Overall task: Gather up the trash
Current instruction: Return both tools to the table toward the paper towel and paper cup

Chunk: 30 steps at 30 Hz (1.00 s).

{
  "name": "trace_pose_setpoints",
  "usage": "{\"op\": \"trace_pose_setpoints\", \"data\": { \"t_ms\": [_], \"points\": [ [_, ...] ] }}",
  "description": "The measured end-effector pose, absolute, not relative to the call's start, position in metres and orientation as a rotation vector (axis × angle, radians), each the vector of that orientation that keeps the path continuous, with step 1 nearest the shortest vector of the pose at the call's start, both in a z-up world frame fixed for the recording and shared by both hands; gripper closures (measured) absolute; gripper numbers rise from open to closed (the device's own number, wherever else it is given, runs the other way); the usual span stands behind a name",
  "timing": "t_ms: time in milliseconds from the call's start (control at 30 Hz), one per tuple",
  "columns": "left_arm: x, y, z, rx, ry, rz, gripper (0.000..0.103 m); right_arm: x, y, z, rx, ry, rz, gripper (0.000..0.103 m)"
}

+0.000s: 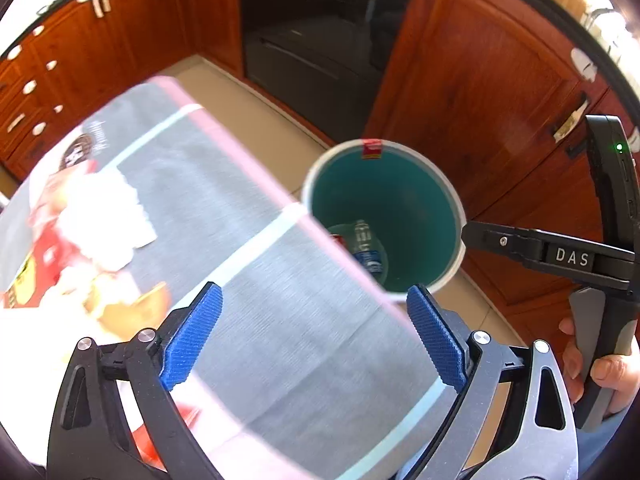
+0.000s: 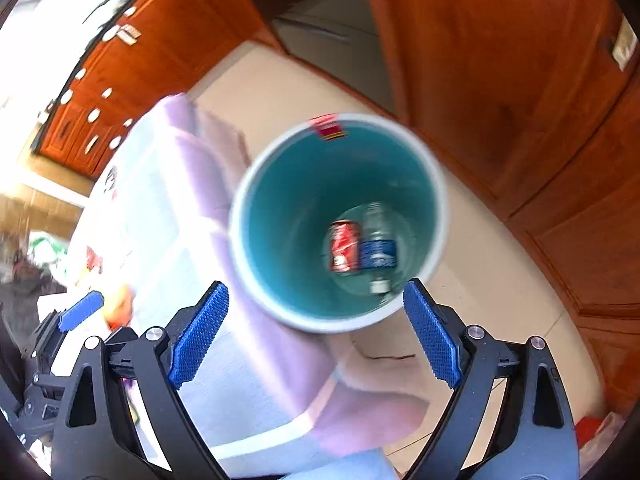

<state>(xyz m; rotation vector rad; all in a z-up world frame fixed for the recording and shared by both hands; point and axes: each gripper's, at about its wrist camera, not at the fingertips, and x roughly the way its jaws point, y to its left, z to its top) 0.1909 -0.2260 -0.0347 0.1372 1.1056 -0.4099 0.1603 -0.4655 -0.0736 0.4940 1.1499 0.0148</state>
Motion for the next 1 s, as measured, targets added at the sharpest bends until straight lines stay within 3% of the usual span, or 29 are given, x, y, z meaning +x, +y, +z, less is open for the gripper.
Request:
{"op": "trace_pose_setpoints", "data": {
  "t_ms": [100,533,1000],
  "points": [
    [0.177,-0.197,-0.025,0.116,1.078,-0.374,0.008,0.153,-0.435,-0.061,0.455,1.14,0.062,0.013],
    [0.109,-0.035,0.016,-0.011,0.967,-0.229,0.005,0.137,-0.289,-0.017,0.205,1.137,0.219,0.013],
    [0.107,0.079,-0.013,-0.196,0.994,-0.165,0.004,0.155,-0.15,-0.009,-0.21,1.123,0.341,0.013]
  ]
}}
